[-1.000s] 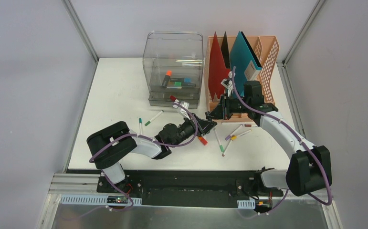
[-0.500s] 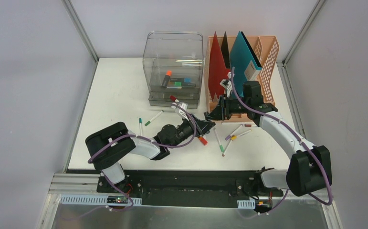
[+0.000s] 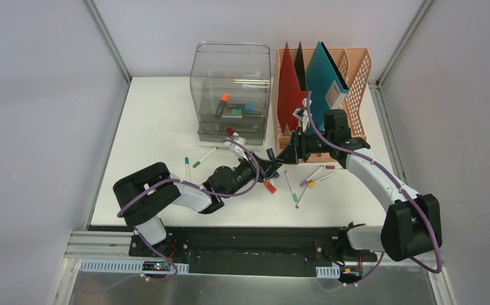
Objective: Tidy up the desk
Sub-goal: Pick up the stationery from the center of the board, then place the stationery in the drawer.
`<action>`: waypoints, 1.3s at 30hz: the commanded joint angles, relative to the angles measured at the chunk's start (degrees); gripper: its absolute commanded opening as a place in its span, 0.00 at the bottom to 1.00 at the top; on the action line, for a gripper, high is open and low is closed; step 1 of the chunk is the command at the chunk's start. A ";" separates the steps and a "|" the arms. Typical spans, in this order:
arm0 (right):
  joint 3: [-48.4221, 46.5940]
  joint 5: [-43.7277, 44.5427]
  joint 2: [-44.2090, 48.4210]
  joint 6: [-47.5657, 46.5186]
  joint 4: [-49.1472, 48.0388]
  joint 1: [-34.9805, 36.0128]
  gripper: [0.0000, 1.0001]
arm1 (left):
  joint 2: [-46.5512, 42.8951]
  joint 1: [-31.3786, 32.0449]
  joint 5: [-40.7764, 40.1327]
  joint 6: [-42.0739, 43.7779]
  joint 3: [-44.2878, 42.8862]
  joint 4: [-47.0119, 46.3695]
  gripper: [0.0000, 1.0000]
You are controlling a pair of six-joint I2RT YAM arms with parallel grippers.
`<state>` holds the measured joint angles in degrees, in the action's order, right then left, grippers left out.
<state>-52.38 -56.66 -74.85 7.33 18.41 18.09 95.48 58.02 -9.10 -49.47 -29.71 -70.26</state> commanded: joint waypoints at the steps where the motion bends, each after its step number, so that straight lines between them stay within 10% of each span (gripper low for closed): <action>1: -2.65 -1.11 0.70 -6.50 5.06 -0.24 0.58 | -2.85 -0.50 -3.06 0.78 1.60 -0.01 0.00; 14: -7.03 2.34 3.16 -25.11 19.09 -1.39 0.59 | -14.82 -13.45 4.91 -5.72 1.48 21.52 0.00; 25: -6.85 2.74 3.57 -25.58 19.36 -1.91 0.59 | -27.06 -16.85 -3.93 -21.03 -11.98 59.56 0.00; 39: -6.52 3.05 4.09 -25.79 19.31 -2.03 0.59 | -16.74 -21.04 1.30 -39.19 -19.19 63.70 0.00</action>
<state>-57.01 -53.32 -73.01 -16.93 38.09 16.51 76.27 37.89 -8.47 -81.76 -45.30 -8.36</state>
